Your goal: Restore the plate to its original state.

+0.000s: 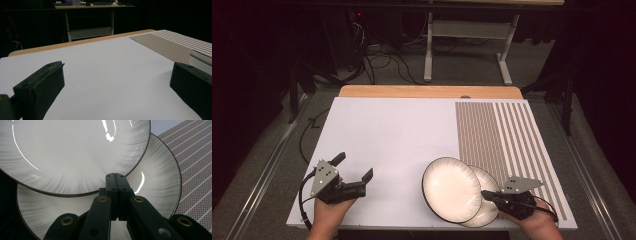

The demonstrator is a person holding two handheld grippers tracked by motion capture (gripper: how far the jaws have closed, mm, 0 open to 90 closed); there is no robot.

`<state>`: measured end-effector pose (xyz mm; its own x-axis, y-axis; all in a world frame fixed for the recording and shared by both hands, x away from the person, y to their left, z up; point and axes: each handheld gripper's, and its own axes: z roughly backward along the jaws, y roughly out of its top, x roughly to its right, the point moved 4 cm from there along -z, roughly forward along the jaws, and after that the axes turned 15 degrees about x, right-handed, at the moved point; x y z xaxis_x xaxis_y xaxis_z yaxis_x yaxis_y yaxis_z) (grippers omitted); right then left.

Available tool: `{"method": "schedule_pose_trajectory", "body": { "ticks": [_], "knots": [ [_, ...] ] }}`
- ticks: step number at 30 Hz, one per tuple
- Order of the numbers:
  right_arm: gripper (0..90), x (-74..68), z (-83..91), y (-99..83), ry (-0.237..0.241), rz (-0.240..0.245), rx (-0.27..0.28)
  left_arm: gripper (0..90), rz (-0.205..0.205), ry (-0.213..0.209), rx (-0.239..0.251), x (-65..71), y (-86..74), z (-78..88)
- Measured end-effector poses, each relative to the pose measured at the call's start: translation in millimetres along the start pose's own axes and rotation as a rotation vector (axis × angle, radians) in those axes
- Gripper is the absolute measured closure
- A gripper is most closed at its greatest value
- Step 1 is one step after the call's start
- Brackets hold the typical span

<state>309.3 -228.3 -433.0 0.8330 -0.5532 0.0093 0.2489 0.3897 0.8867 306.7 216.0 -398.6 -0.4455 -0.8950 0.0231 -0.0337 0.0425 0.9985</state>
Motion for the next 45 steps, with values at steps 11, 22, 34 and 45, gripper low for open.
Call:
{"method": "schedule_pose_trajectory", "body": {
  "ticks": [11, 22, 34, 45],
  "knots": [
    [90.0, 4.1, 6.0, -0.3, -0.015, -0.013, 0.010, 0.1, 0.000, 0.002, -0.001, -0.5, -0.2, 0.5],
    [90.0, 7.2, 11.3, -1.4, -0.029, -0.014, 0.016, 0.5, -0.002, 0.005, 0.001, -1.1, 0.2, 1.2],
    [90.0, 10.6, 17.6, -2.1, -0.044, -0.029, 0.026, 0.5, -0.004, 0.005, 0.000, -1.1, 0.1, 1.3],
    [90.0, 12.5, 20.2, -2.8, -0.052, -0.027, 0.028, 0.5, -0.004, 0.005, 0.004, -1.1, 0.9, 2.2]
  ]
}}
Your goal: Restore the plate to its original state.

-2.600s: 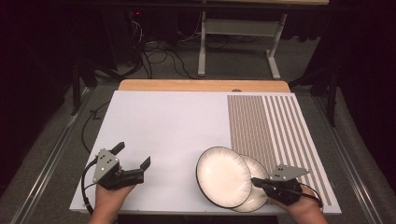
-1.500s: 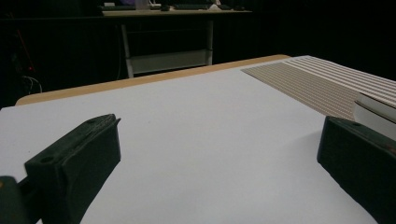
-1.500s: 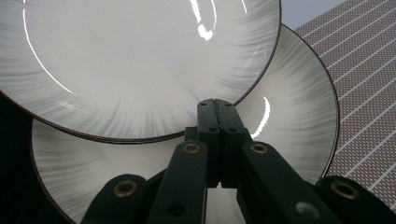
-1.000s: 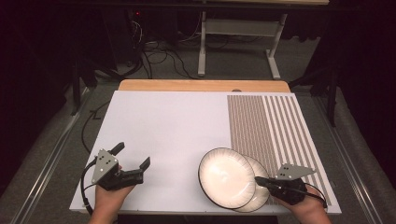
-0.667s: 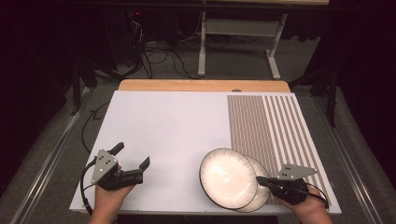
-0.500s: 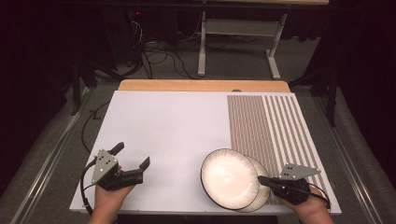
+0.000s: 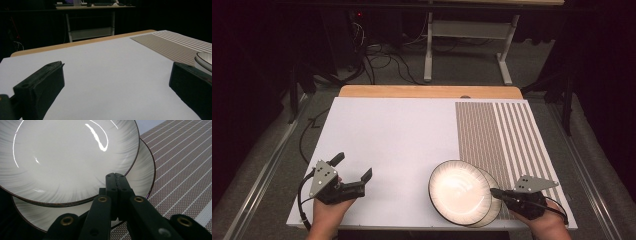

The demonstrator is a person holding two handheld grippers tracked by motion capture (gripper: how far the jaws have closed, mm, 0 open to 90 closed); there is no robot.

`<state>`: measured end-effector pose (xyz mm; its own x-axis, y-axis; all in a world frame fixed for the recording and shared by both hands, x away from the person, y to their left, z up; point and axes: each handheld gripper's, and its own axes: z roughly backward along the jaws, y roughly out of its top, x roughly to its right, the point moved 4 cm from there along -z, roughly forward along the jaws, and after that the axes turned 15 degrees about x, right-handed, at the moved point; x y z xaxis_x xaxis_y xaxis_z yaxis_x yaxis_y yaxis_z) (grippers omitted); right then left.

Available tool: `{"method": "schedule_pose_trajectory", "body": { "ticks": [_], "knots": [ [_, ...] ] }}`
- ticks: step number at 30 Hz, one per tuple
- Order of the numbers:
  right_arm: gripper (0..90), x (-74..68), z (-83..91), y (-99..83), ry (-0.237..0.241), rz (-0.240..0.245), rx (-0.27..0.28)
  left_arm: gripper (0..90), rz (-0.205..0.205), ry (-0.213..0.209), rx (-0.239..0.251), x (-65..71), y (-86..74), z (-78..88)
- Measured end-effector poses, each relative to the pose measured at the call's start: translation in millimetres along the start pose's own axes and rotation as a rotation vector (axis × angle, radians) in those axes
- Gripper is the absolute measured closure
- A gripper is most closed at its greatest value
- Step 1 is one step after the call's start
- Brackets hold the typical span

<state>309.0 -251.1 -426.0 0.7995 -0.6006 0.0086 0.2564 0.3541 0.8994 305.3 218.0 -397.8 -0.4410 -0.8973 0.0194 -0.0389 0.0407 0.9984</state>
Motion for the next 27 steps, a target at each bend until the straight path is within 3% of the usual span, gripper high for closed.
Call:
{"method": "schedule_pose_trajectory", "body": {
  "ticks": [27],
  "knots": [
    [90.0, 6.0, 7.9, -0.8, -0.024, -0.009, 0.010, 0.5, 0.000, 0.002, 0.001, -0.3, 0.0, 0.0]
  ]
}}
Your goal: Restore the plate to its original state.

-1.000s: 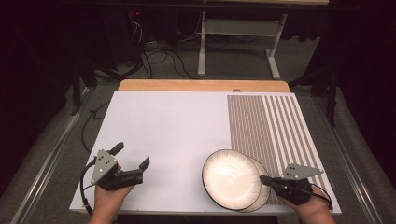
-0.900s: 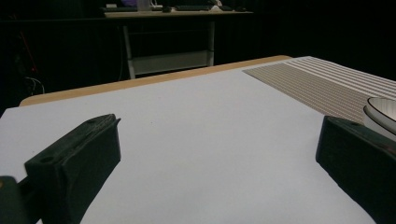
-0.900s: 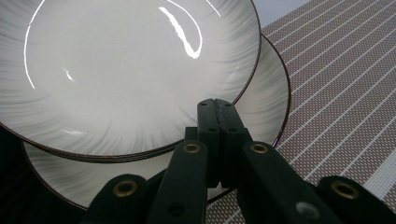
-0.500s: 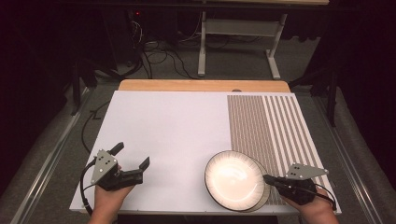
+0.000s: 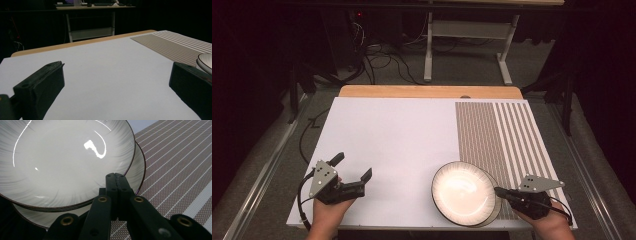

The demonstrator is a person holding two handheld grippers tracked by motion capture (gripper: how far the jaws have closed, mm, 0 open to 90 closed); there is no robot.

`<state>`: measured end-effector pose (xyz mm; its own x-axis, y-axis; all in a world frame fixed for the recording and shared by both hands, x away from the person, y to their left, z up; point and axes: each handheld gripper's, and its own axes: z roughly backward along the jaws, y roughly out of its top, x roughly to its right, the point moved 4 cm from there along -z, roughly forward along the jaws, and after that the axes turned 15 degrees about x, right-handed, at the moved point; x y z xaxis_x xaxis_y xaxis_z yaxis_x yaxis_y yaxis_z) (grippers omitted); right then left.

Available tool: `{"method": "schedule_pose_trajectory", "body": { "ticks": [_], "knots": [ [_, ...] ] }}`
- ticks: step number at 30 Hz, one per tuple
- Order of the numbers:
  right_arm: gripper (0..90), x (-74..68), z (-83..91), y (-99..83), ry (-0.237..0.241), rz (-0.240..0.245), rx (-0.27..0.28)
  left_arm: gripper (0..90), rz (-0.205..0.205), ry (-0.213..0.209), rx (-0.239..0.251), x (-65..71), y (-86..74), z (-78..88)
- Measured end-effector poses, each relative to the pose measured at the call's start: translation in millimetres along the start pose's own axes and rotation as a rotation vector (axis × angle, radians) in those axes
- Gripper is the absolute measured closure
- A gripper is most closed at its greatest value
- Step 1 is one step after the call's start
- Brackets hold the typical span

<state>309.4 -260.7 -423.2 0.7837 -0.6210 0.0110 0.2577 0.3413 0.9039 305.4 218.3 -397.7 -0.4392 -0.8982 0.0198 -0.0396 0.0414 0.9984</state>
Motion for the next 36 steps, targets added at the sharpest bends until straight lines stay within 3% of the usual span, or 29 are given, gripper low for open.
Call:
{"method": "schedule_pose_trajectory", "body": {
  "ticks": [36],
  "knots": [
    [90.0, 12.1, 11.6, 0.6, -0.054, -0.031, 0.037, 0.5, -0.001, 0.002, -0.003, 0.0, -0.5, -0.1]
  ]
}}
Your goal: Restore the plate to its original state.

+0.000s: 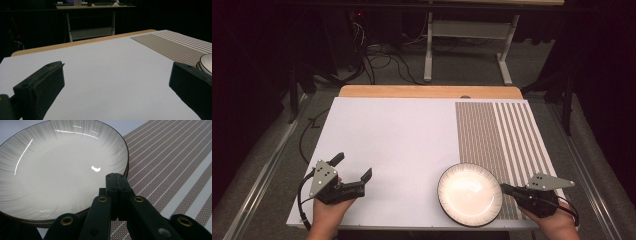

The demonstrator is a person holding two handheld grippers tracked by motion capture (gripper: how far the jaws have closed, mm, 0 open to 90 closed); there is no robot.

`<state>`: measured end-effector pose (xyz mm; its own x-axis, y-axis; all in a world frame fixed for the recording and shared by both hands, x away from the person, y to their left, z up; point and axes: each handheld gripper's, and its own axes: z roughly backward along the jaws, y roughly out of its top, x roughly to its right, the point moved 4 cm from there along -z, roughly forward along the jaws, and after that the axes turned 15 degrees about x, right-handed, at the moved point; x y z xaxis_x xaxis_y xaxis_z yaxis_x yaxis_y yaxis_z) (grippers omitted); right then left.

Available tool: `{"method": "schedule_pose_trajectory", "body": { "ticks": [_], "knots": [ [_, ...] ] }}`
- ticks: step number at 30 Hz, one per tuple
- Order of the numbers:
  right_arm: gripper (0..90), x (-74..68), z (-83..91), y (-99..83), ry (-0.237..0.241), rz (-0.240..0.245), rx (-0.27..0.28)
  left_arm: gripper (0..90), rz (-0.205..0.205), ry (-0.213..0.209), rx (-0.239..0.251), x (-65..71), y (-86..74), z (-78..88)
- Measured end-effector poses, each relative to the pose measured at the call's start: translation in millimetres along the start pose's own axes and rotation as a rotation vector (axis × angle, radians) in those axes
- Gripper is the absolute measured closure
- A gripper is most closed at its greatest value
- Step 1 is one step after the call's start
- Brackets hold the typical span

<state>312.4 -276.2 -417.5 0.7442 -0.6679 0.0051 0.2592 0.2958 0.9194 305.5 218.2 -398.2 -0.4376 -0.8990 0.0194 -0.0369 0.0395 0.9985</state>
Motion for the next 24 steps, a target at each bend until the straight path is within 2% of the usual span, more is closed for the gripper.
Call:
{"method": "schedule_pose_trajectory", "body": {
  "ticks": [6, 9, 10, 11, 12, 13, 14, 15, 16, 19, 20, 22, 24],
  "knots": [
    [90.0, 2.4, 1.3, 2.8, -0.012, -0.006, 0.026, 0.5, 0.001, 0.000, -0.001, -0.3, -0.4, -0.2],
    [90.0, 5.8, 3.2, 5.0, -0.039, -0.012, 0.049, 0.5, 0.000, 0.001, -0.003, -0.5, -0.6, -0.4],
    [89.8, 8.1, 4.6, 6.5, -0.065, -0.020, 0.073, 0.5, -0.001, -0.001, -0.006, -0.3, -0.9, -0.6],
    [89.8, 8.1, 4.6, 6.5, -0.065, -0.020, 0.073, 0.6, -0.001, -0.001, -0.006, -0.3, -0.9, -0.6],
    [84.7, 11.8, 6.5, 9.2, -0.096, -0.028, 0.109, 0.6, -0.001, -0.002, -0.006, -0.2, -1.1, -0.8],
    [84.7, 11.8, 6.5, 9.2, -0.096, -0.028, 0.109, 0.6, 0.001, -0.002, -0.004, 0.2, -1.2, -1.1],
    [80.3, 14.0, 9.2, 13.2, -0.130, -0.036, 0.153, 0.5, -0.001, -0.004, -0.007, 0.4, -1.5, -1.1],
    [80.3, 14.0, 9.2, 13.2, -0.130, -0.036, 0.153, 0.5, 0.000, -0.005, -0.007, 0.7, -1.8, -1.3],
    [77.7, 14.7, 10.3, 14.8, -0.149, -0.049, 0.164, 0.5, 0.001, -0.006, -0.011, 0.8, -2.8, -1.5],
    [64.4, 20.2, 13.9, 21.2, -0.215, -0.075, 0.235, 0.5, 0.009, -0.008, -0.017, -0.3, -4.3, -1.6],
    [54.3, 25.4, 14.1, 21.8, -0.247, -0.086, 0.257, 0.5, 0.014, -0.004, -0.015, -1.8, -4.4, -1.2],
    [52.5, 26.6, 14.3, 21.8, -0.252, -0.087, 0.260, 0.6, 0.014, -0.005, -0.014, -2.6, -4.6, -1.1],
    [44.7, 31.8, 15.1, 21.3, -0.282, -0.087, 0.274, 0.5, 0.012, -0.006, -0.015, -3.5, -4.4, -0.6]
  ]
}}
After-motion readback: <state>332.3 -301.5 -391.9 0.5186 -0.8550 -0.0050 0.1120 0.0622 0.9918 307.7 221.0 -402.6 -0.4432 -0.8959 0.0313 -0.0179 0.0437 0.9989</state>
